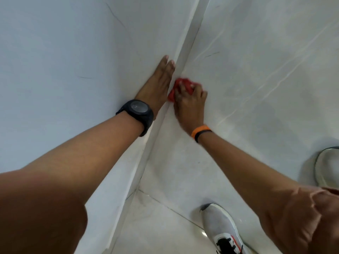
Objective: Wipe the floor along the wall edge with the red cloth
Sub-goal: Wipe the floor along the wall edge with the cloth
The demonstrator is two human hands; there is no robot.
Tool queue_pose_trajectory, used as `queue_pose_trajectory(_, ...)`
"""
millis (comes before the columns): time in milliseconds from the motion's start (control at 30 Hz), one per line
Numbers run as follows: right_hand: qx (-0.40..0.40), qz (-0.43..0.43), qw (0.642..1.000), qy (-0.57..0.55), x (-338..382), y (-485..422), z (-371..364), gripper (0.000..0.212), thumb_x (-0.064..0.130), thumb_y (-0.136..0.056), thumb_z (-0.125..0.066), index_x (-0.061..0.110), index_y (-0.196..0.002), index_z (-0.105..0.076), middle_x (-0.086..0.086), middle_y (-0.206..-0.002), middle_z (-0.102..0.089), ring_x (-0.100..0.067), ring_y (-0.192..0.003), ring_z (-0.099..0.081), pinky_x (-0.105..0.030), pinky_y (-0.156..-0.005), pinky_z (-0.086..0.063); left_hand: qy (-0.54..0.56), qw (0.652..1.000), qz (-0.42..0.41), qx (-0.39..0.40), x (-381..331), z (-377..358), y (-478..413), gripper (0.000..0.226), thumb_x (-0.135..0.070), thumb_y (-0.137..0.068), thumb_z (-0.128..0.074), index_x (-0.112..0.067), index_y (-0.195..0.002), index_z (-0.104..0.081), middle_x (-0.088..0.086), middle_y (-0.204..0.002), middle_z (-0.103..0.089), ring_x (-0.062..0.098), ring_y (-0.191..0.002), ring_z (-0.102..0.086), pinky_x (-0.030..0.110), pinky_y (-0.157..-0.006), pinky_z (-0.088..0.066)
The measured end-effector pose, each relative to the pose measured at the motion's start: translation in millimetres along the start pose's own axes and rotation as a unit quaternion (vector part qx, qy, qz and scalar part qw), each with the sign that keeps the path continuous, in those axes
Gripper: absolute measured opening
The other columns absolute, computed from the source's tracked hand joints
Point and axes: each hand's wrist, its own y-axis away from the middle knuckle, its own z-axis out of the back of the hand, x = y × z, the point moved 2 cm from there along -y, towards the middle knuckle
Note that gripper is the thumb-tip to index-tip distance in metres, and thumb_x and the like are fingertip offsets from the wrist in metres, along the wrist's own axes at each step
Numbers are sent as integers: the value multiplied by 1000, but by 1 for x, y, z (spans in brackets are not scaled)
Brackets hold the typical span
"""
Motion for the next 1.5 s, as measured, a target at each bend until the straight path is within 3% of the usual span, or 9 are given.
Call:
queue_pose_trajectory(200,129,164,977,-31,38,121,-22,41,17,-87,-71,14,-128,-68,-9,-142,-60,-40,-115,-44,-51,-91,-40,-6,1000,-6,-2,2,0,-4,87,-56,-104,-35,6,-161,-12,32,-166,0,49,-154,0,66,-122,1)
queue_pose_trajectory(333,93,244,965,-1,15,99,-17,32,28,-88,-75,25,-119,-72,4,-134,-65,-33,-108,-46,-45,-82,-31,-3,1000,-4,4,1,-2,-4,90,-59,-102,-38,4,-161,-15,33,-165,0,51,-153,1,67,-122,2)
queue_pose_trajectory(567,27,38,998,45,-50,-64,15,33,40,-93,-61,29,-124,-68,6,-140,-62,-41,-117,-51,-47,-86,-24,-14,1000,1,8,-1,-3,-3,103,-72,-94,-39,3,-162,-14,34,-165,0,52,-153,1,69,-121,1)
queue_pose_trajectory(767,36,-54,998,-15,-16,-31,12,46,18,-84,-66,23,-130,-66,2,-144,-59,-43,-125,-43,-46,-84,-30,-3,1000,4,7,0,-1,-6,104,-71,-95,-37,4,-162,-11,33,-165,0,51,-153,2,68,-121,0)
queue_pose_trajectory(933,107,134,985,-22,18,86,-10,52,17,-82,-77,22,-133,-65,-1,-144,-59,-38,-119,-42,-45,-84,-31,-5,1000,-8,6,6,0,-13,95,-62,-100,-39,7,-160,-15,35,-164,-2,52,-153,0,69,-121,2)
queue_pose_trajectory(1067,107,306,946,13,-11,72,-9,33,30,-90,-67,28,-123,-71,8,-135,-66,-34,-112,-50,-44,-83,-32,5,1000,-8,16,8,2,-12,99,-66,-99,-36,6,-161,-9,34,-165,2,50,-154,3,66,-122,4)
queue_pose_trajectory(1200,24,175,984,26,-50,-22,8,31,38,-94,-65,32,-124,-69,8,-134,-66,-32,-108,-44,-44,-81,-28,-2,999,-17,27,8,2,-11,110,-76,-92,-37,4,-161,-5,31,-166,3,49,-154,5,68,-121,4)
queue_pose_trajectory(1300,61,61,996,37,-67,-75,21,37,41,-94,-61,32,-130,-64,8,-145,-57,-38,-122,-45,-46,-86,-25,-8,999,-9,37,6,3,-12,103,-72,-96,-36,1,-163,-8,28,-167,3,46,-155,5,68,-121,4)
queue_pose_trajectory(1500,67,-44,995,-53,-18,-19,9,53,20,-83,-67,26,-135,-62,3,-144,-58,-38,-124,-38,-42,-83,-27,5,999,2,37,5,11,-9,90,-59,-102,-34,4,-161,-8,29,-167,1,46,-155,4,66,-122,2)
